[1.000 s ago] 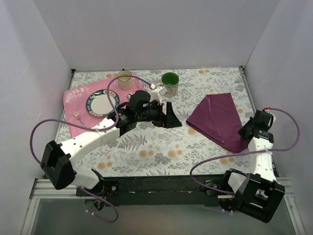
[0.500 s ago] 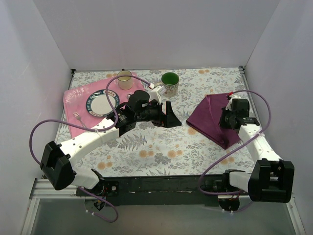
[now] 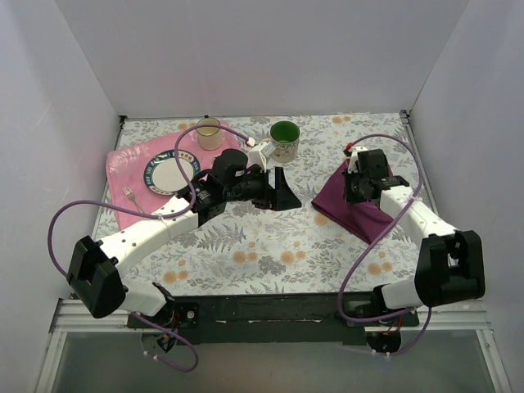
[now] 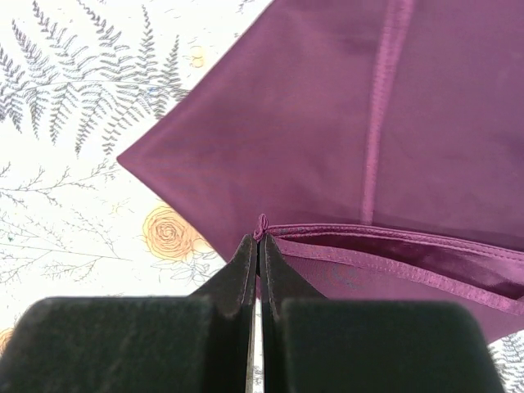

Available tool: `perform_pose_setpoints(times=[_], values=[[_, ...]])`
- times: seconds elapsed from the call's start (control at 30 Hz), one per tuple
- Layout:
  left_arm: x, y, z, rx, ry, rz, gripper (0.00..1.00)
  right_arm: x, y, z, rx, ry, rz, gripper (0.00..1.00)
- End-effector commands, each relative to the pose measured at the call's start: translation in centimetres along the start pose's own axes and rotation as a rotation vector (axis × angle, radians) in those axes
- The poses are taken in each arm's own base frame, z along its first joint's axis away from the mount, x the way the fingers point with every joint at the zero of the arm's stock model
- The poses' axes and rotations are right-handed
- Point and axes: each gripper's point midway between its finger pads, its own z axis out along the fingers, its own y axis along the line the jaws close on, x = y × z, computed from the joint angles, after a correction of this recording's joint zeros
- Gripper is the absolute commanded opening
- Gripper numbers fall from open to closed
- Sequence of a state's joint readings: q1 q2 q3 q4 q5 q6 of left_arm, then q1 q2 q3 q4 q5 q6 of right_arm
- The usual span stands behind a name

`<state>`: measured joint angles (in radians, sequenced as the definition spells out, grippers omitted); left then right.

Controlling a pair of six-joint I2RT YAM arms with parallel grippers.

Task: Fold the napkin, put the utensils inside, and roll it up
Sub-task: Fold the napkin

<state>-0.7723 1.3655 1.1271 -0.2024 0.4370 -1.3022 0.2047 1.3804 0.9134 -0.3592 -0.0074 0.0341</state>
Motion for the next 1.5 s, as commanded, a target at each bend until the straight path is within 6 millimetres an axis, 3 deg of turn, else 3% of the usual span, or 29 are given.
perform_pose_setpoints(times=[0.0, 0.5, 0.87, 1.33, 1.37, 1.4, 1.47], values=[[-1.5, -1.5, -0.8, 0.036, -0.031, 0.027, 0.72, -2.7, 1.3, 0.2, 0.005, -0.046, -0.063, 0.01], [-1.5, -1.0, -0.9, 0.031, -0.026, 0.021, 0.72, -1.3, 5.9, 3.3, -0.119, 0.053, -0.205, 0.01], [-1.4, -0.4, -1.2, 0.018, -0.027, 0.016, 0.72, -2.0, 7.2, 4.5, -0.138, 0.062, -0.240, 0.01], [-1.0, -0.1, -0.9, 0.024, -0.013, 0.005, 0.72, 0.0, 7.8, 5.5, -0.173, 0.135, -0.289, 0.01], [-1.1, 0.0, -0.9, 0.022, -0.014, 0.005, 0.72, -0.2, 7.7, 5.4, -0.168, 0.127, -0.285, 0.03], [-1.0, 0.2, -0.8, 0.019, -0.013, 0.004, 0.72, -0.1, 7.8, 5.4, -0.167, 0.127, -0.267, 0.15], [-0.9, 0.6, -0.7, 0.009, -0.013, -0.003, 0.73, -1.1, 8.4, 4.8, -0.185, 0.102, -0.243, 0.25]])
